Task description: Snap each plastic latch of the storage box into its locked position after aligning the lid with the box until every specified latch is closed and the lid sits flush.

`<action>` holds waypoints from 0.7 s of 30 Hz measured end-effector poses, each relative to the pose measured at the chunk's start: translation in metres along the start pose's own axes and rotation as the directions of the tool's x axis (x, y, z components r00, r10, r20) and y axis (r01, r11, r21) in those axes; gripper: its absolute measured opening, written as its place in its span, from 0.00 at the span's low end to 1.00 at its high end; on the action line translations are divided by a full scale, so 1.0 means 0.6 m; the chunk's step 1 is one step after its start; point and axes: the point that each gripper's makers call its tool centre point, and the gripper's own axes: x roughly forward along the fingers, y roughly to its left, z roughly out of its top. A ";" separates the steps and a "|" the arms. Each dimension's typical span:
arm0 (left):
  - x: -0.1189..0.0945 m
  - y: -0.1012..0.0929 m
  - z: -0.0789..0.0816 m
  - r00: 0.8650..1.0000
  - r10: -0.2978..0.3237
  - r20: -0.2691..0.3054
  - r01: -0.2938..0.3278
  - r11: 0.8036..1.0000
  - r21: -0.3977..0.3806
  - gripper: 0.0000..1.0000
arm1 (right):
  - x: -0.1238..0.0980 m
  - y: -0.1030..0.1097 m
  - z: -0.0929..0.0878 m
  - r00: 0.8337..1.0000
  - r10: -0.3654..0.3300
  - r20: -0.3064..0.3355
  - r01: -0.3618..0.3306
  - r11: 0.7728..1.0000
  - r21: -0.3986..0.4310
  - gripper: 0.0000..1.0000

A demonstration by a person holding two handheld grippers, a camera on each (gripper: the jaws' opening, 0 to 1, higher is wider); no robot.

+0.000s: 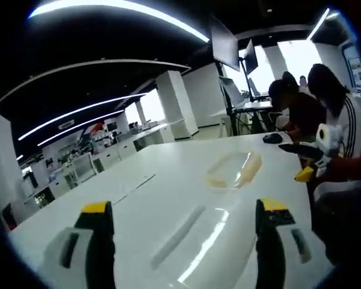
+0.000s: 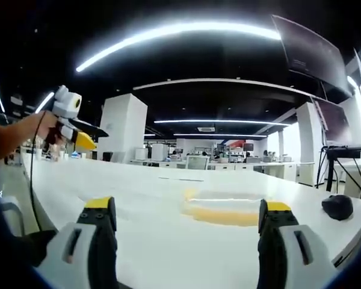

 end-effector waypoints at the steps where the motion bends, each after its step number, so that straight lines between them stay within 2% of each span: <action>1: 0.002 -0.004 0.003 1.000 -0.005 0.003 0.005 1.000 0.004 0.99 | 0.000 -0.001 0.002 1.000 -0.002 0.003 0.002 1.000 -0.002 0.99; 7: 0.006 -0.011 0.012 1.000 -0.026 0.010 0.025 0.999 0.025 0.98 | 0.000 0.000 0.002 1.000 -0.002 0.005 0.002 1.000 -0.001 0.99; 14: 0.012 -0.011 0.008 0.999 -0.041 -0.004 0.042 0.999 0.028 0.98 | 0.001 0.000 0.004 1.000 -0.001 0.007 0.001 1.000 -0.002 0.99; 21: 0.019 -0.025 0.008 0.997 -0.070 -0.024 0.071 0.996 0.044 0.98 | 0.000 -0.001 0.001 1.000 -0.002 0.003 0.002 1.000 0.001 0.99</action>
